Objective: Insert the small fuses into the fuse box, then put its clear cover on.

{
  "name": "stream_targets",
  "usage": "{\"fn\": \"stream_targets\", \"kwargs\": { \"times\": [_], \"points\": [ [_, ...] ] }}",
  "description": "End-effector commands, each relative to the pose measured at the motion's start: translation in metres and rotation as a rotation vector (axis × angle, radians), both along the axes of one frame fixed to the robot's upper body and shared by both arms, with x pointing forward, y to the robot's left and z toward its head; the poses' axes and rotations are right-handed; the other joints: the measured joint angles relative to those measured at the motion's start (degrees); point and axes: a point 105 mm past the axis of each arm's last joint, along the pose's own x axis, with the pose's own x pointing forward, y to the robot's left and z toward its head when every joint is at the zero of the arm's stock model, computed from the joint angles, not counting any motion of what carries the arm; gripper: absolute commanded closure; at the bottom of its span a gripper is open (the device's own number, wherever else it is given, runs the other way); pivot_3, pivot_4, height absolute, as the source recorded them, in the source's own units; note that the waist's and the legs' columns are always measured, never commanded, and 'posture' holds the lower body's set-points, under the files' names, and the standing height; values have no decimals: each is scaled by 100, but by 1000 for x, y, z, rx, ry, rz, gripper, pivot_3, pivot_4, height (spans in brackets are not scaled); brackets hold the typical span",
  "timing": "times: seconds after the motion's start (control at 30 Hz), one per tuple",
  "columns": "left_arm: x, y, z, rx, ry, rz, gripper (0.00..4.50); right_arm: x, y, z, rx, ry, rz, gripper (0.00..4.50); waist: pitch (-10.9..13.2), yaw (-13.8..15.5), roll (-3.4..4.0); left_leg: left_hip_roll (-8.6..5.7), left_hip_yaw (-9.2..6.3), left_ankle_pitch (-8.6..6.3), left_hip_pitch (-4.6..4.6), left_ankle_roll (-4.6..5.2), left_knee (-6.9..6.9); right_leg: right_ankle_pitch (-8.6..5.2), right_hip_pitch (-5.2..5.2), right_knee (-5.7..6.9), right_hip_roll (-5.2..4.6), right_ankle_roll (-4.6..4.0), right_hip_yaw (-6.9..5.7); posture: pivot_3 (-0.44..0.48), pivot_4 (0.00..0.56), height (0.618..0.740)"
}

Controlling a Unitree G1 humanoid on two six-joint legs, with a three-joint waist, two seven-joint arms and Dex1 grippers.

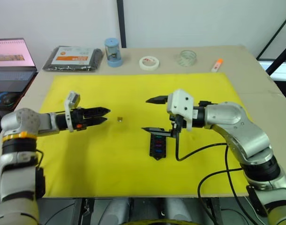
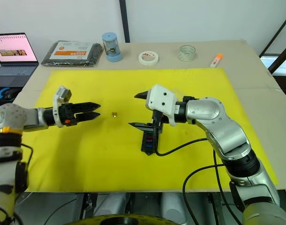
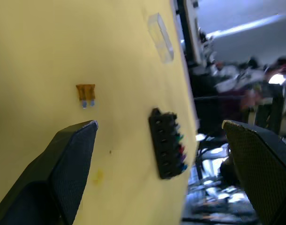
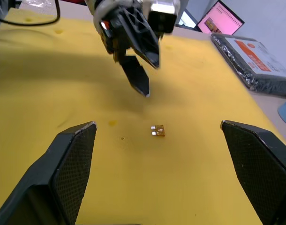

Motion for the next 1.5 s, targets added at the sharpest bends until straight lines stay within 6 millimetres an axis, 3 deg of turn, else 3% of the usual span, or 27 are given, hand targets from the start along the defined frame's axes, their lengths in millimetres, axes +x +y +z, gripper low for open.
{"fn": "stream_targets", "kwargs": {
  "times": [0.03, 0.23, 0.6, 1.17, 1.5],
  "points": [
    [7, 5, -6, -11, 66, 54, 0, -2, 2, 15, 17, -42, 2, 14, -1, -42, -2, 0, 1, 0, -3, 0, -1, 0, -6, 0, -1, 0, 1, 0, 150, 740],
    [17, -6, -25, -11, 105, 81, 0, -4, 3, 20, 15, -36, -19, 14, -3, 3, -2, 0, 1, 5, 1, -10, -2, 1, -6, 9, -8, -2, 4, 0, 150, 740],
    [24, -33, -34, -22, 87, 28, 0, -4, 1, 17, 8, -9, -36, 14, -7, 150, 0, -21, -2, 5, 2, -10, 2, 1, 2, 8, -25, -1, 3, 0, 150, 740],
    [25, -67, -31, -39, 63, -71, 0, -3, -4, 4, -6, 20, -36, 14, -9, 287, 0, -30, -12, 5, 1, -9, 8, 1, 12, 1, -27, 2, 1, 0, 150, 740],
    [20, -74, -34, -17, 20, -134, 0, -1, -8, 2, -9, 18, -54, 14, -9, 289, 0, -37, -18, 4, -2, -8, 8, 2, 12, -1, -31, 4, 1, 0, 150, 740]
  ]
}}
